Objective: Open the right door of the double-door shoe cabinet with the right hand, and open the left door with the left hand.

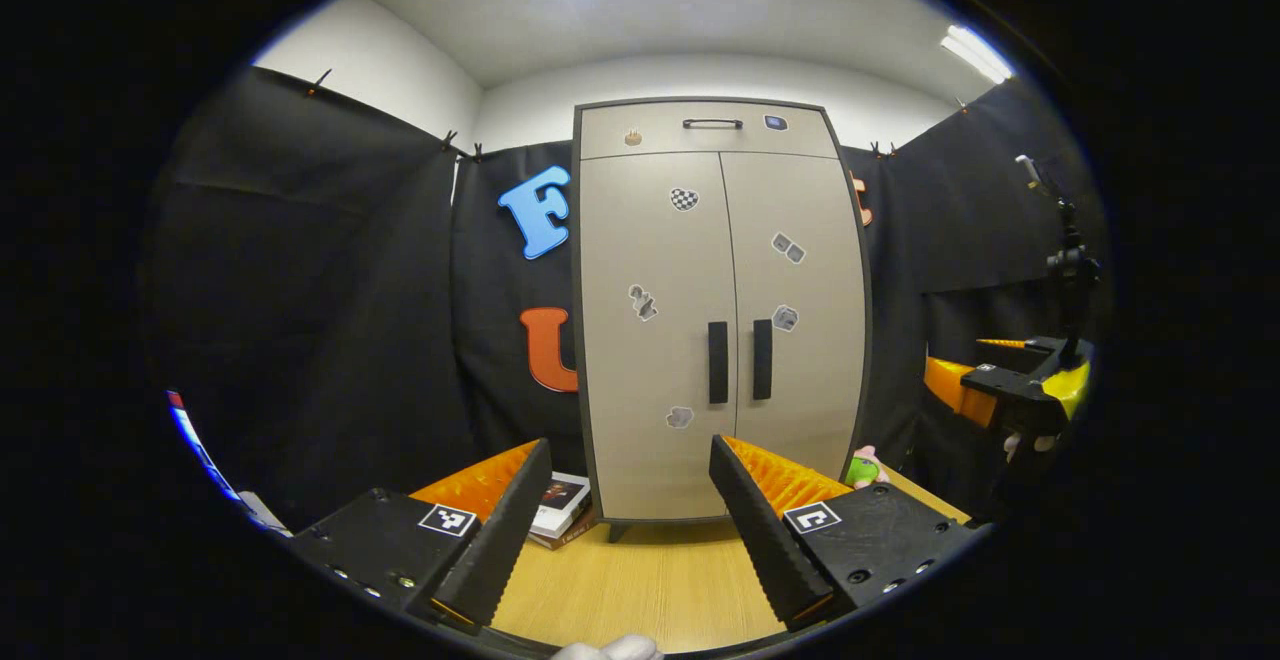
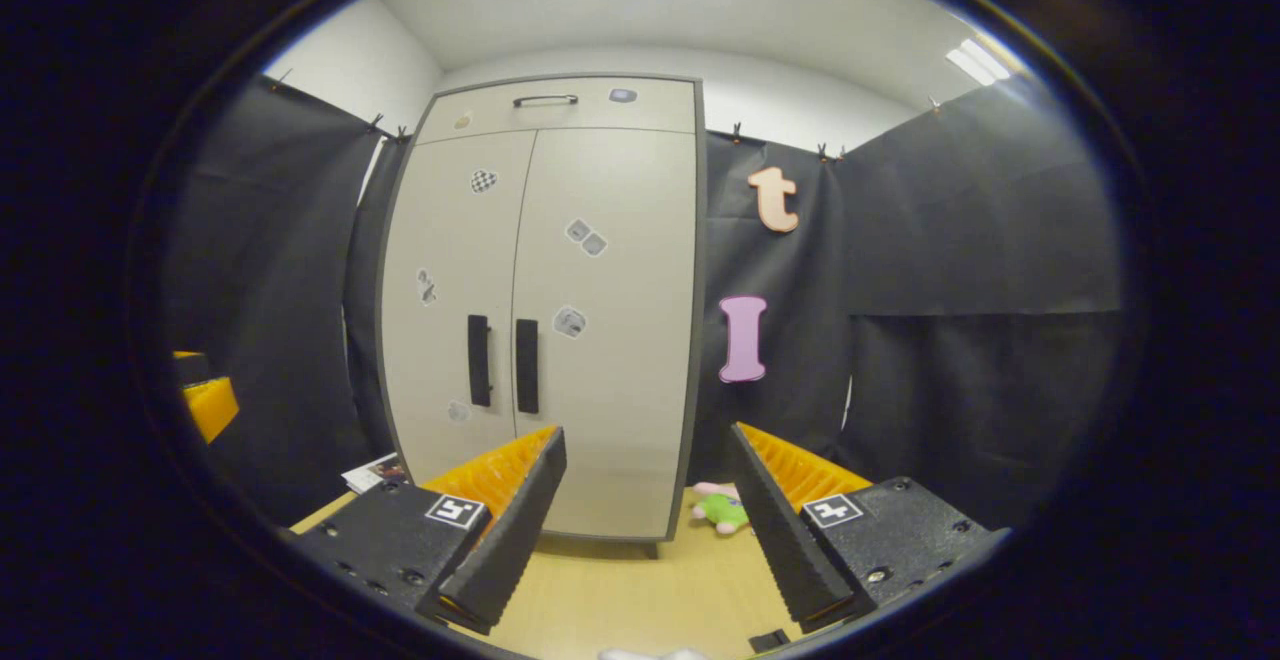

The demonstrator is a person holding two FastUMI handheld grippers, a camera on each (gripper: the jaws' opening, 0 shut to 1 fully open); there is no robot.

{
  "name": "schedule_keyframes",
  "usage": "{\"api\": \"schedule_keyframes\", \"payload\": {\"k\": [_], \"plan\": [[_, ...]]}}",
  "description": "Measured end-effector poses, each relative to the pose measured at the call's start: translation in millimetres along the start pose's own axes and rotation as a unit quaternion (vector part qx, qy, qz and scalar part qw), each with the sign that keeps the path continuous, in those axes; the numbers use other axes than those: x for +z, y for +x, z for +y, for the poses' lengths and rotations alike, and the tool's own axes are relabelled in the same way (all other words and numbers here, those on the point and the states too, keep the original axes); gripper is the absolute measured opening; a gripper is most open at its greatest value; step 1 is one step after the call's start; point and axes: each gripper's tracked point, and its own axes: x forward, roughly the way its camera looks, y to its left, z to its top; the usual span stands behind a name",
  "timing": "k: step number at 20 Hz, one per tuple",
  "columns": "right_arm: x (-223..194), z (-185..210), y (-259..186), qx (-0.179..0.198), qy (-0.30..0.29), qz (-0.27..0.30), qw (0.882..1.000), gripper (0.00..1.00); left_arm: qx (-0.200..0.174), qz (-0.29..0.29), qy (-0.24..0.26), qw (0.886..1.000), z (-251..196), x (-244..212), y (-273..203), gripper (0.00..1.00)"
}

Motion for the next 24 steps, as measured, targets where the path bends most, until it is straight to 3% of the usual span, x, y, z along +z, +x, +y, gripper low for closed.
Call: {"api": "schedule_keyframes", "payload": {"k": [8,15,18,23,24], "plan": [[2,89,122,0.060,0.016,0.001,0.998,1.00,0.083,0.014,0.005,0.996,38,-6,-1,0.96],[-12,119,230,0.053,0.025,0.029,0.998,0.94,0.150,0.022,0.010,0.988,62,-6,4,0.96],[-17,122,255,0.051,0.028,0.039,0.998,0.90,0.165,0.029,0.005,0.986,66,-10,9,0.96],[-18,130,268,0.058,0.035,0.041,0.997,0.70,0.175,0.028,0.006,0.984,71,-10,13,0.96],[-18,131,269,0.057,0.035,0.042,0.997,0.70,0.174,0.028,0.005,0.984,71,-10,14,0.96]]}}
